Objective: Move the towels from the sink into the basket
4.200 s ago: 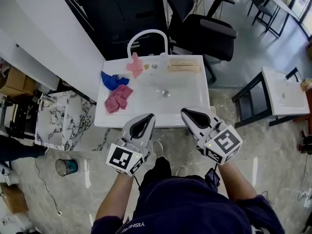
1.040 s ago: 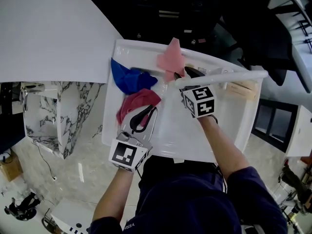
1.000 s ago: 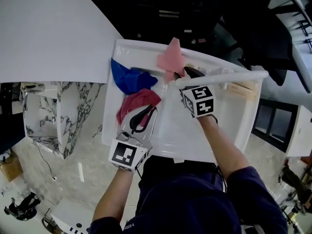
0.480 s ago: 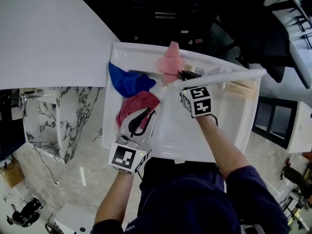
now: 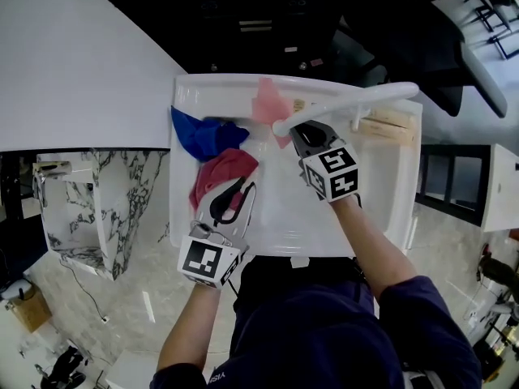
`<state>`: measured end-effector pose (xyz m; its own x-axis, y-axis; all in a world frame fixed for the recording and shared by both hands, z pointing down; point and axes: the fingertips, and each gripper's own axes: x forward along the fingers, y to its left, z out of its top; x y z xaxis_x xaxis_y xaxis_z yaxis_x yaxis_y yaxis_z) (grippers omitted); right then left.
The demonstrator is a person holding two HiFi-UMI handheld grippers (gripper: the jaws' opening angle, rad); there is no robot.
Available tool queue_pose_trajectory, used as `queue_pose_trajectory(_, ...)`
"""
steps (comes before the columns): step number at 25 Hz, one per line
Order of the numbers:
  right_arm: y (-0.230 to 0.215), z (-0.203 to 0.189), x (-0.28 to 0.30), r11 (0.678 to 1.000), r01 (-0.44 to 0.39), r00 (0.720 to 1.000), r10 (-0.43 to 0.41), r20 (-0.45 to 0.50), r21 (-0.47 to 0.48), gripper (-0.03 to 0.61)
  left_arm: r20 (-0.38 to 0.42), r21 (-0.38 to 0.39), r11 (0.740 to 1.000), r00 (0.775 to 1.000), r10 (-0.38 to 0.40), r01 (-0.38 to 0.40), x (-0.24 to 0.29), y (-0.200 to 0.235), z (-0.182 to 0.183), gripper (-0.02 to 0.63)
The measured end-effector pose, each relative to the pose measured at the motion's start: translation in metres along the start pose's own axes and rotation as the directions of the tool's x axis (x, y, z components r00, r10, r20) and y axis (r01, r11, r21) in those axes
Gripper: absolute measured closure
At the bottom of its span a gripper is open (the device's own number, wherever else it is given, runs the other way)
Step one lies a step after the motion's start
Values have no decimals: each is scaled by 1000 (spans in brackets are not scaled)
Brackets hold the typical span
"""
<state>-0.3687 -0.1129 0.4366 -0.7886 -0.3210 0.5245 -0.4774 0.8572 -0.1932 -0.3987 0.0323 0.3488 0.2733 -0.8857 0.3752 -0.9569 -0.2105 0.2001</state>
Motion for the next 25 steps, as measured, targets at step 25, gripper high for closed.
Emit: queue_pose_trajectory(25,-6,-27,-196,984,32,989,-57,138,173,561,-30,126,968,976,-215,217,22,-135,25,563)
